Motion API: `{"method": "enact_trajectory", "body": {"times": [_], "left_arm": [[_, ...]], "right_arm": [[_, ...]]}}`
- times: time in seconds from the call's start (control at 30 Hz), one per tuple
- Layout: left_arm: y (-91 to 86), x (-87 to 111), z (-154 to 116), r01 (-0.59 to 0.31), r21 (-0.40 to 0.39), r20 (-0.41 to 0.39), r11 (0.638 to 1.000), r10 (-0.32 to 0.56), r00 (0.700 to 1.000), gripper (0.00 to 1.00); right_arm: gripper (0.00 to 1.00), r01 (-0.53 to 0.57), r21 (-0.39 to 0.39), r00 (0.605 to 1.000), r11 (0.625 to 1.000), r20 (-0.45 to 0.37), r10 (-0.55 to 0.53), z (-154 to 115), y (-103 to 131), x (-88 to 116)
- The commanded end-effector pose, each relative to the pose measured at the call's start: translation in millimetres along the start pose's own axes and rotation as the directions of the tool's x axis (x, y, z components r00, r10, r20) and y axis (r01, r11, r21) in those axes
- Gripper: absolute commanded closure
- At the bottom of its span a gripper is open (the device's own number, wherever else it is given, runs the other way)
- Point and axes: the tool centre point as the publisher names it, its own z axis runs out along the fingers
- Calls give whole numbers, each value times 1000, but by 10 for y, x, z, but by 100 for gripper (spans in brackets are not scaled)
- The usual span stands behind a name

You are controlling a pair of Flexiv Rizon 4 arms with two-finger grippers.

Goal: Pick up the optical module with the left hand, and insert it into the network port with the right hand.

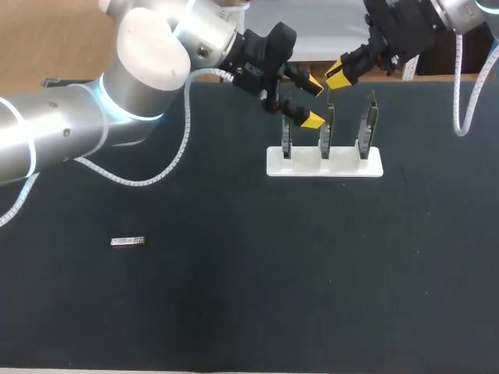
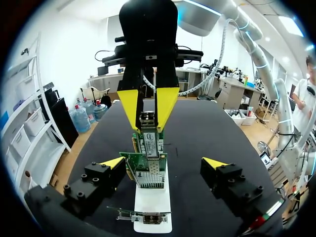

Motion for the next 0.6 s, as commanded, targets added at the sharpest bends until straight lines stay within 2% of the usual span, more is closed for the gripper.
{"method": "enact_trajectory", "body": {"times": [0.03, 0.6], "left_arm": [[19, -9, 4, 1, 4, -4, 1000, -1, 1000, 0], [19, -9, 4, 1, 4, -4, 1000, -1, 1000, 0]], "right_arm": [[100, 3, 8, 1000, 1000, 1, -3, -9, 16, -9], [100, -2, 4, 1000, 1000, -9, 2, 22, -5, 46]]}}
